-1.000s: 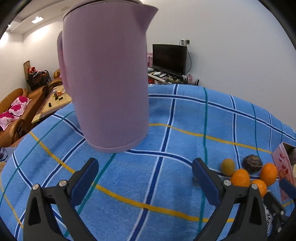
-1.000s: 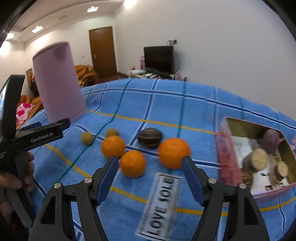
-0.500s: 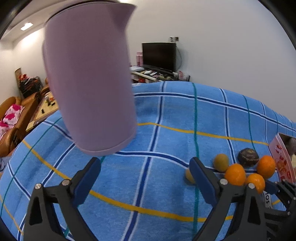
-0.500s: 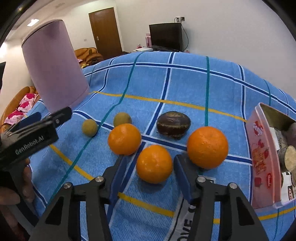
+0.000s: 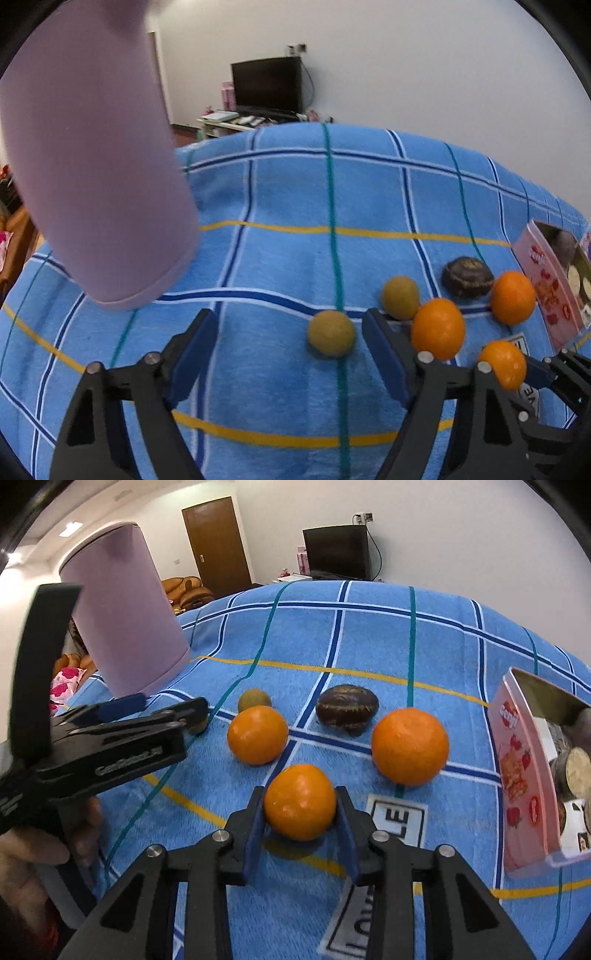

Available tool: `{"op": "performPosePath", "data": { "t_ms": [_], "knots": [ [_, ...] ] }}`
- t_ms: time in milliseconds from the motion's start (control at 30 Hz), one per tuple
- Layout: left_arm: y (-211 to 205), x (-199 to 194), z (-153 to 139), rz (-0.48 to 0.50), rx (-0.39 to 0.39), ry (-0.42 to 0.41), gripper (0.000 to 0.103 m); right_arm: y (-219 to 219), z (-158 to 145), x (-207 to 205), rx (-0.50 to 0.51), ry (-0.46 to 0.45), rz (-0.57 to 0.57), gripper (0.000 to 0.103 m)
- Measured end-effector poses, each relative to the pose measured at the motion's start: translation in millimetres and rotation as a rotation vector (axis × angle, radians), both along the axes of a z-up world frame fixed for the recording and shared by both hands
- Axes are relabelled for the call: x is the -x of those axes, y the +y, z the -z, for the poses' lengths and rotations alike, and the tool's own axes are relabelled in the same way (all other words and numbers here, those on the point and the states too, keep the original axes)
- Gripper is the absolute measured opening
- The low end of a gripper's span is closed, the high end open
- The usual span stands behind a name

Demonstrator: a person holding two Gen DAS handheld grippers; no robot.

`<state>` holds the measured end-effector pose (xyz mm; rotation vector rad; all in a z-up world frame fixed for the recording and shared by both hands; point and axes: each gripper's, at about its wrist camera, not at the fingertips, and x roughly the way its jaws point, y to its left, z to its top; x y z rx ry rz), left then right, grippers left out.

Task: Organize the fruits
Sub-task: 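Grasp an orange with the right tool while the left tool grasps a small yellow-green fruit, then carry the orange and the yellow-green fruit over the pink tin box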

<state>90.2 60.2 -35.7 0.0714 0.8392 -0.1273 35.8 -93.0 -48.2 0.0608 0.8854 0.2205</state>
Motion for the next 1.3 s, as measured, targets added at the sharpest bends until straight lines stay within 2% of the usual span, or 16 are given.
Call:
{"op": "performPosePath", "data": {
  "t_ms": [133,267,333,467,533,600,700,833,900,967,1300],
  "knots": [
    [-14.4,-7.5,8.0,0.056,-0.031,0.060,0.070,-5.4,-2.5,7.5,-0.015,-0.004,0.001,0.038],
    [-10.9,-10.4,7.9,0.067,0.020,0.073,0.062,-11.1,-4.3,13.0,-0.032,-0.007,0.005,0.038],
    [-8.5,-9.8,6.3,0.070,0.041,0.067,0.051,-12.2,-5.2,13.4,-0.029,-0.012,0.009,0.038],
    [-3.6,-9.0,3.9,0.048,0.066,0.059,0.038,-11.0,-6.0,14.4,-0.017,-0.024,0.009,0.038],
    [1.8,-8.3,2.8,0.047,0.099,0.056,0.028,-11.0,-7.0,14.2,-0.018,-0.033,0.012,0.038],
    [6.0,-7.3,1.3,0.051,0.138,0.051,0.028,-12.3,-9.1,15.4,-0.013,-0.047,0.019,0.038],
    [12.4,-2.2,-5.2,0.039,0.170,0.002,0.028,-16.4,-14.7,17.9,-0.014,-0.079,0.033,0.038],
    [15.8,23.3,-27.4,0.059,0.230,-0.179,0.028,-23.1,-25.9,23.7,-0.021,-0.153,0.050,0.038],
    [10.8,30.9,-33.8,0.072,0.208,-0.258,0.028,-25.4,-32.0,26.8,-0.018,-0.193,0.059,0.038],
    [8.2,35.4,-39.5,0.087,0.194,-0.300,0.029,-27.6,-37.2,30.1,-0.013,-0.227,0.068,0.038],
    [6.4,48.8,-42.6,0.060,0.198,-0.333,0.028,-28.8,-44.6,31.2,0.037,-0.277,0.089,0.038]
  ]
}}
